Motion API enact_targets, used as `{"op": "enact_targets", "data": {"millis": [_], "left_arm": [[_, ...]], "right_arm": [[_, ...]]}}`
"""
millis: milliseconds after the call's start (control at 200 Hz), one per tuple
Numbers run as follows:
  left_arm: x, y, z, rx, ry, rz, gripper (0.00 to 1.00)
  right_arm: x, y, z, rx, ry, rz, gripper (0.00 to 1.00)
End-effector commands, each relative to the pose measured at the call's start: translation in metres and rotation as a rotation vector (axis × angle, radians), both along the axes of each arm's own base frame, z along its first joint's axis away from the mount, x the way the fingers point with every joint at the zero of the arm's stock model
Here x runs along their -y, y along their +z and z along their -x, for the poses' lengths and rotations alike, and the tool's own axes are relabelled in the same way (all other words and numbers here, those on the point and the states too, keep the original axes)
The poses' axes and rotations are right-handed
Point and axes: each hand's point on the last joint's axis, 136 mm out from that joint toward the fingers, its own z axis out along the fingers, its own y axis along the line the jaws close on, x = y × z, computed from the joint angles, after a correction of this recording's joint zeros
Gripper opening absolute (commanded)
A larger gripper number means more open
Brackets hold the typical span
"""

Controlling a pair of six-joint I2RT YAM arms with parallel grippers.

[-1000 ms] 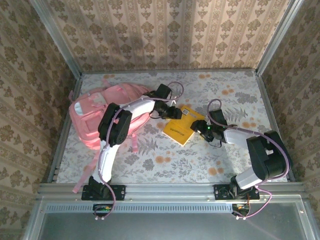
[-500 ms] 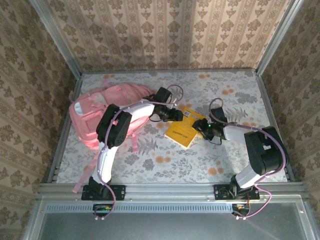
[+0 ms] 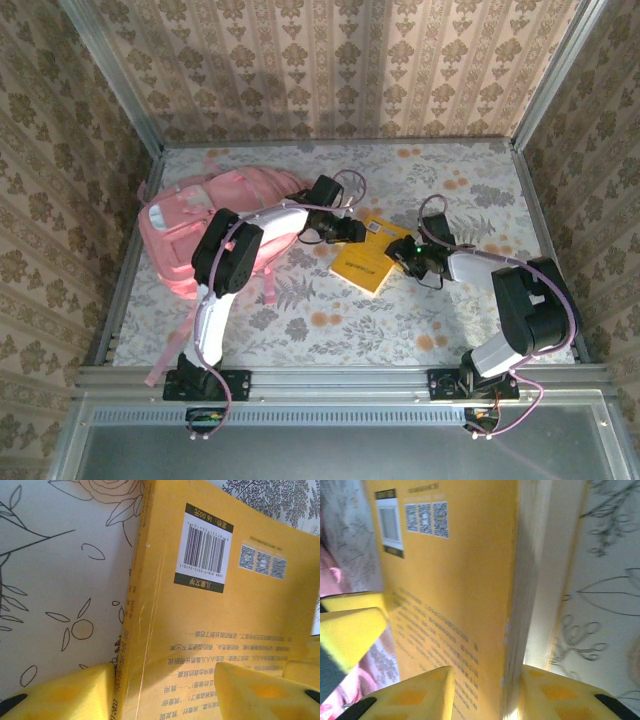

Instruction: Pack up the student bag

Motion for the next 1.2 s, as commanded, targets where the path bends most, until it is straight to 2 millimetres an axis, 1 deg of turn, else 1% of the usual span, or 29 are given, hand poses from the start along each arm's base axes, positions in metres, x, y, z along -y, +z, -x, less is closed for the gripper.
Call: {"op": "enact_targets", "data": {"millis": [0, 65, 175, 260, 330, 365, 455, 540, 605, 680, 705, 715, 720, 825, 880, 940, 970, 1040, 1110, 1195], "left_arm": [[0.015, -0.005, 0.045, -0.116, -0.087, 0.022, 0.56], [0.016, -0.004, 0.045, -0.116, -0.088, 0.026, 0.56], [0.016, -0.005, 0.045, -0.12, -0.085, 0.025, 0.55], [0.014, -0.001, 0.042, -0.114, -0.08, 0.03, 0.55], [0.009, 0.006, 0.038, -0.106, -0.067, 0.035, 0.55], [0.005, 0.01, 0.036, -0.101, -0.057, 0.038, 0.55], [-0.009, 0.027, 0.024, -0.076, -0.021, 0.052, 0.55], [-0.022, 0.049, 0.015, -0.041, 0.007, 0.072, 0.56], [-0.031, 0.069, 0.01, -0.007, 0.013, 0.088, 0.56], [-0.041, 0.092, 0.01, 0.041, 0.006, 0.09, 0.57], [-0.045, 0.098, 0.011, 0.056, 0.008, 0.083, 0.58], [-0.047, 0.101, 0.01, 0.063, 0.009, 0.081, 0.58], [-0.048, 0.102, 0.011, 0.066, 0.01, 0.08, 0.58], [-0.071, 0.123, 0.012, 0.109, 0.041, 0.073, 0.61], [-0.082, 0.134, 0.014, 0.12, 0.059, 0.088, 0.63], [-0.091, 0.144, 0.017, 0.125, 0.069, 0.121, 0.68], [-0.094, 0.151, 0.019, 0.129, 0.069, 0.147, 0.71], [-0.096, 0.165, 0.027, 0.115, 0.052, 0.231, 0.8], [-0.096, 0.174, 0.031, 0.105, 0.047, 0.293, 0.83], [-0.089, 0.187, 0.042, 0.081, 0.008, 0.395, 0.83]], "right_arm": [[-0.029, 0.046, -0.025, 0.166, 0.053, -0.135, 0.37], [-0.032, 0.051, -0.029, 0.187, 0.05, -0.165, 0.36], [-0.039, 0.056, -0.034, 0.196, 0.061, -0.188, 0.3], [-0.036, 0.053, -0.033, 0.181, 0.054, -0.164, 0.25], [-0.034, 0.053, -0.03, 0.179, 0.057, -0.144, 0.21], [-0.033, 0.052, -0.028, 0.177, 0.064, -0.136, 0.18], [-0.031, 0.055, -0.023, 0.185, 0.075, -0.117, 0.09], [-0.028, 0.061, -0.019, 0.198, 0.086, -0.096, 0.0], [-0.026, 0.068, -0.018, 0.218, 0.094, -0.081, 0.0], [-0.025, 0.08, -0.016, 0.249, 0.104, -0.074, 0.0], [-0.026, 0.08, -0.016, 0.248, 0.109, -0.071, 0.0], [-0.026, 0.09, -0.015, 0.275, 0.113, -0.075, 0.0], [-0.026, 0.092, -0.015, 0.279, 0.115, -0.077, 0.0], [-0.033, 0.123, -0.011, 0.369, 0.177, -0.1, 0.0], [-0.038, 0.143, -0.008, 0.424, 0.214, -0.123, 0.0], [-0.044, 0.164, -0.004, 0.48, 0.255, -0.156, 0.0], [-0.047, 0.173, -0.002, 0.507, 0.276, -0.172, 0.0], [-0.054, 0.197, 0.003, 0.571, 0.324, -0.216, 0.0], [-0.062, 0.219, 0.009, 0.632, 0.372, -0.26, 0.0], [-0.07, 0.238, 0.017, 0.686, 0.42, -0.297, 0.0]]}}
